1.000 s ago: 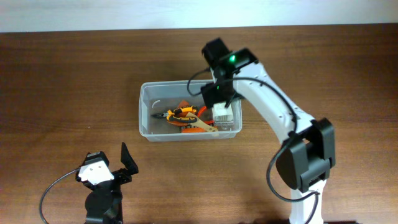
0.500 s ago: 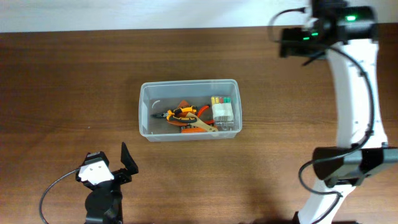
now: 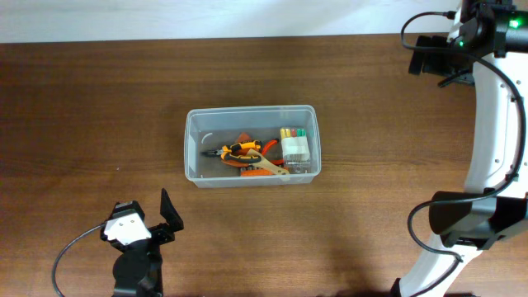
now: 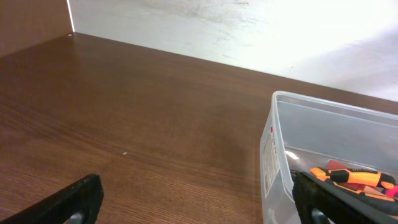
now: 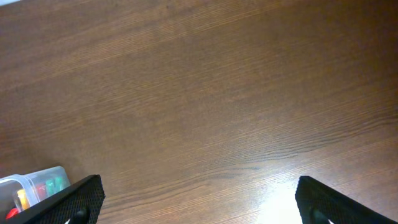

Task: Pack container

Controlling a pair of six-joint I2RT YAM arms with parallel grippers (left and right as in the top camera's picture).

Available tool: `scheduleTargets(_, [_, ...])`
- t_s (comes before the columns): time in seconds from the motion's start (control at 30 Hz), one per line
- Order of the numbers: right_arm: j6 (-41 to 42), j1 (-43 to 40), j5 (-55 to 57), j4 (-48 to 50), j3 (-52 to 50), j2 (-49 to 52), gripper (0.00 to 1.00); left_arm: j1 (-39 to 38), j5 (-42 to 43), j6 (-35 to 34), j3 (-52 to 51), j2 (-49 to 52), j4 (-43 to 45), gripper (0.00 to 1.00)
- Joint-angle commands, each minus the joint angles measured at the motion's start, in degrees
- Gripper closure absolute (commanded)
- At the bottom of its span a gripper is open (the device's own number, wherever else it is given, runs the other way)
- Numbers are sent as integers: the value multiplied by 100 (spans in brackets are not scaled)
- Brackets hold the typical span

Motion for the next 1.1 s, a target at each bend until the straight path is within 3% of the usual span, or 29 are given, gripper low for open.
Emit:
scheduleTargets(0.0, [-17, -35, 28, -2, 66, -46, 1, -17, -20, 50, -17, -37, -11, 1])
scheduleTargets(0.53, [-17, -39, 28, -2, 66, -168, 1, -17, -20, 50, -17, -37, -11, 1])
scheduleTargets(1.07, [-17, 743, 26, -4, 66, -3812, 1, -17, -20, 50, -17, -37, -11, 1])
